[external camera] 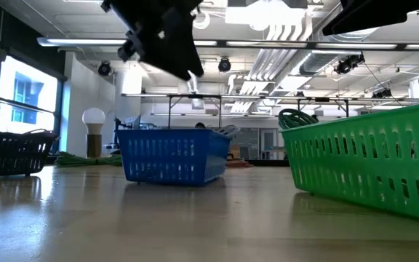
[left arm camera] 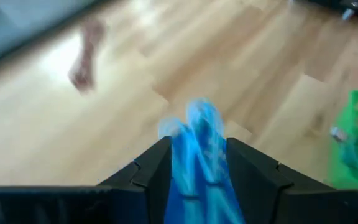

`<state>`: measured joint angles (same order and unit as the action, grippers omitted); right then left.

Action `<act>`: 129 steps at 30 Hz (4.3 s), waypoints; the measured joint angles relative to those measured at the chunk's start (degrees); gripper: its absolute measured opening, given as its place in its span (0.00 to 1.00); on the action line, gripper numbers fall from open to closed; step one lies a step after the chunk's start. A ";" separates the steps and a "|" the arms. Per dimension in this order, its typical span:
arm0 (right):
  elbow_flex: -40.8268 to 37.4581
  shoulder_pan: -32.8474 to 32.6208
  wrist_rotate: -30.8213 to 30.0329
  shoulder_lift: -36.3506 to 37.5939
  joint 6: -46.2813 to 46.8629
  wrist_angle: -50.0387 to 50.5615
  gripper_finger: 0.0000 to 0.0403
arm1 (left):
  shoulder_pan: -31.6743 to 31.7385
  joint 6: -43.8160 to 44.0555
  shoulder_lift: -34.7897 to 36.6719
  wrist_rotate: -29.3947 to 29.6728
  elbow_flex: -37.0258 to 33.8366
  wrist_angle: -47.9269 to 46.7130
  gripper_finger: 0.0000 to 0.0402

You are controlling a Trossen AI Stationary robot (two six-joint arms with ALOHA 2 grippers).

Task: Pick & Place USB Port
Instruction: Put the green USB cable into the green bin

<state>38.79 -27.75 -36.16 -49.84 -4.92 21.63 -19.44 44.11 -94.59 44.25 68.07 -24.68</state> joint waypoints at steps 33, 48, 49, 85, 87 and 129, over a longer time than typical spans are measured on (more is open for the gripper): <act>0.00 0.00 -1.19 0.00 0.01 -0.02 0.35 | 26.91 9.53 4.55 -14.75 5.27 -56.04 0.35; 0.00 0.00 -0.79 0.00 1.08 -0.02 0.35 | 41.89 -9.96 4.55 -23.10 5.27 -50.05 0.35; 0.00 0.00 -0.79 0.00 1.09 -0.01 0.35 | 42.51 -10.89 4.55 -23.10 5.27 -49.52 0.35; 0.00 0.00 -0.83 -0.02 2.39 0.39 0.35 | 53.68 -21.62 4.44 -30.84 -18.17 -19.64 0.35; 0.00 0.00 -0.77 -0.02 2.39 0.39 0.35 | 53.68 -21.63 4.44 -29.18 -18.73 -18.80 0.35; -0.01 0.00 1.88 -0.02 3.70 0.33 0.34 | 54.14 -21.79 2.41 -18.42 -20.96 -15.37 0.35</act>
<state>38.78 -27.75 -34.28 -49.87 -1.22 21.96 34.70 22.33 -92.18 25.82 47.11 -40.05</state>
